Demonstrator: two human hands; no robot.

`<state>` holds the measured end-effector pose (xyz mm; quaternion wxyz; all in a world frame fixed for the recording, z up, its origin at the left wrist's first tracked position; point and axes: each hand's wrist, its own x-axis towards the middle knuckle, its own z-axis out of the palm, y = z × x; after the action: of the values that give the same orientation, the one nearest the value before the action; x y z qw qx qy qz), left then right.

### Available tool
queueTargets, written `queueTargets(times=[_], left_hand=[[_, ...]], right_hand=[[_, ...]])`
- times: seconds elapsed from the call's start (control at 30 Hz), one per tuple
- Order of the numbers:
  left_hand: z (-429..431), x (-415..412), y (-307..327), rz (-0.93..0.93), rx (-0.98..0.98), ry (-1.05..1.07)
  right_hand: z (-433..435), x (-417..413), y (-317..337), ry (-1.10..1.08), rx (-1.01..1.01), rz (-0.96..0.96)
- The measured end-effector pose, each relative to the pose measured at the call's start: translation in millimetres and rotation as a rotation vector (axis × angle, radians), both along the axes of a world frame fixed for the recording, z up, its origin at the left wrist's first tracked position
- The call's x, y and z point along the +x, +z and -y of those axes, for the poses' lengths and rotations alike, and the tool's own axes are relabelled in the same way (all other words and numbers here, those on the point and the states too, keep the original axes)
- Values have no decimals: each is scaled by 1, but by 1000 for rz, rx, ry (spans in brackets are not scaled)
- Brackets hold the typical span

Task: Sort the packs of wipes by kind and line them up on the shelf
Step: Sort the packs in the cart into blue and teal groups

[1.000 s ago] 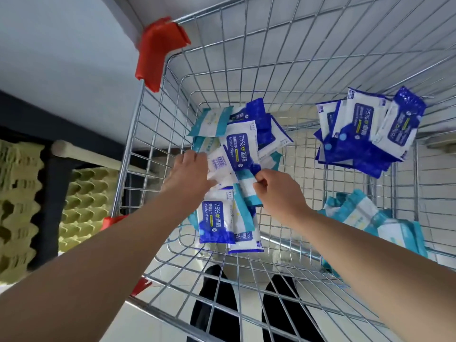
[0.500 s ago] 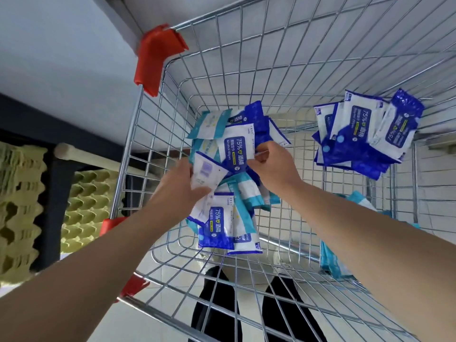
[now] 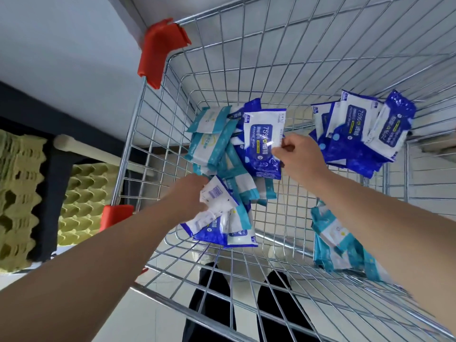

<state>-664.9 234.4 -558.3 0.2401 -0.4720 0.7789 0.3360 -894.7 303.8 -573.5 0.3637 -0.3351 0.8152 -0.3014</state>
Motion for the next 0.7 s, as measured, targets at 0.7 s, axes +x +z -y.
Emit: queueTargets(times=[0.7], left_hand=[[27, -12, 14, -169, -34, 180]], right_hand=[[18, -6, -5, -129, 28, 31]])
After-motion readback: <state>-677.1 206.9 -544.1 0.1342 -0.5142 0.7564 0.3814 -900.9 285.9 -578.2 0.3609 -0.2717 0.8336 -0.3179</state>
